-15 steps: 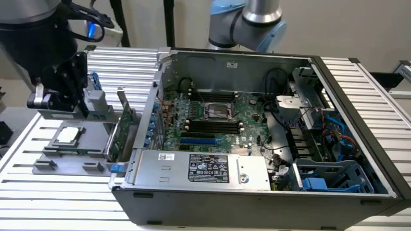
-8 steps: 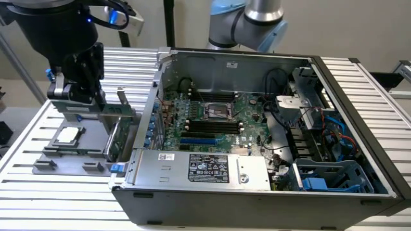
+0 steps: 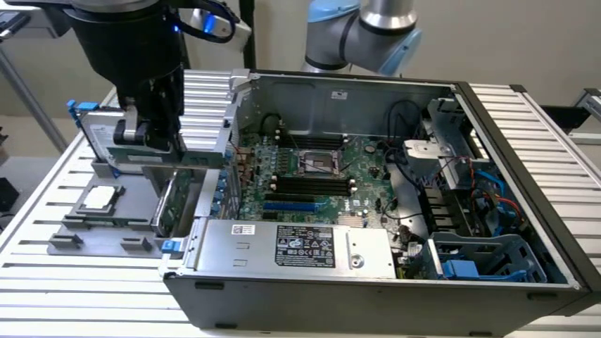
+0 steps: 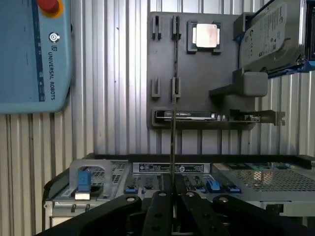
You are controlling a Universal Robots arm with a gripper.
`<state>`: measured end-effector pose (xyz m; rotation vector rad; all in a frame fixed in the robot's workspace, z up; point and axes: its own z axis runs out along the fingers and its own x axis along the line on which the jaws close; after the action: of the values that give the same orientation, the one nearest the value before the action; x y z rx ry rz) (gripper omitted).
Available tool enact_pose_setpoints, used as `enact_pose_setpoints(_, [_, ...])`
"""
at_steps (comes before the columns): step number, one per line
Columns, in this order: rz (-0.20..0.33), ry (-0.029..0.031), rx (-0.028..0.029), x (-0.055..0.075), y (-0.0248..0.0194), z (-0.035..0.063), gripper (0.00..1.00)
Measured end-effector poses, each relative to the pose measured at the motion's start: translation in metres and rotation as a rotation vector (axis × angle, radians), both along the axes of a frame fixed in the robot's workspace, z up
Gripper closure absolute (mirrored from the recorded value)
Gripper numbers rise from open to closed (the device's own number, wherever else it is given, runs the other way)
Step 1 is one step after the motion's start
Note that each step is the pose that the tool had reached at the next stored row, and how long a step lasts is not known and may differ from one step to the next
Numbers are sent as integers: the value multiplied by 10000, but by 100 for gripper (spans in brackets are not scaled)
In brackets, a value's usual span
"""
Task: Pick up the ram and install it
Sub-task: 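Insert the ram into the slot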
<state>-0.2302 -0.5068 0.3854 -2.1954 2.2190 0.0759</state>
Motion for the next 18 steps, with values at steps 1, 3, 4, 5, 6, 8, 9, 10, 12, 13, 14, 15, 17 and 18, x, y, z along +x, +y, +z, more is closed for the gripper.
enact_pose_setpoints(1, [1,0,3,48,0,0,100])
enact_pose_setpoints(3, [1,-1,11,139,0,0,100])
enact_pose_setpoints(4, [0,-1,15,184,0,0,100])
enact_pose_setpoints(5, [0,0,18,229,0,0,100])
enact_pose_setpoints(6, [1,0,22,274,0,0,100])
enact_pose_setpoints(8, [0,0,29,364,0,1,100])
enact_pose_setpoints(9, [0,-1,34,409,0,0,100])
enact_pose_setpoints(10, [1,-1,39,457,0,0,100])
enact_pose_setpoints(12, [1,-1,52,546,0,0,100])
enact_pose_setpoints(13, [0,0,58,591,0,0,100])
enact_pose_setpoints(14, [0,0,64,636,0,0,100])
enact_pose_setpoints(15, [1,0,69,684,0,0,100])
enact_pose_setpoints(17, [0,0,80,775,0,0,100])
enact_pose_setpoints(18, [0,0,86,817,0,0,100])
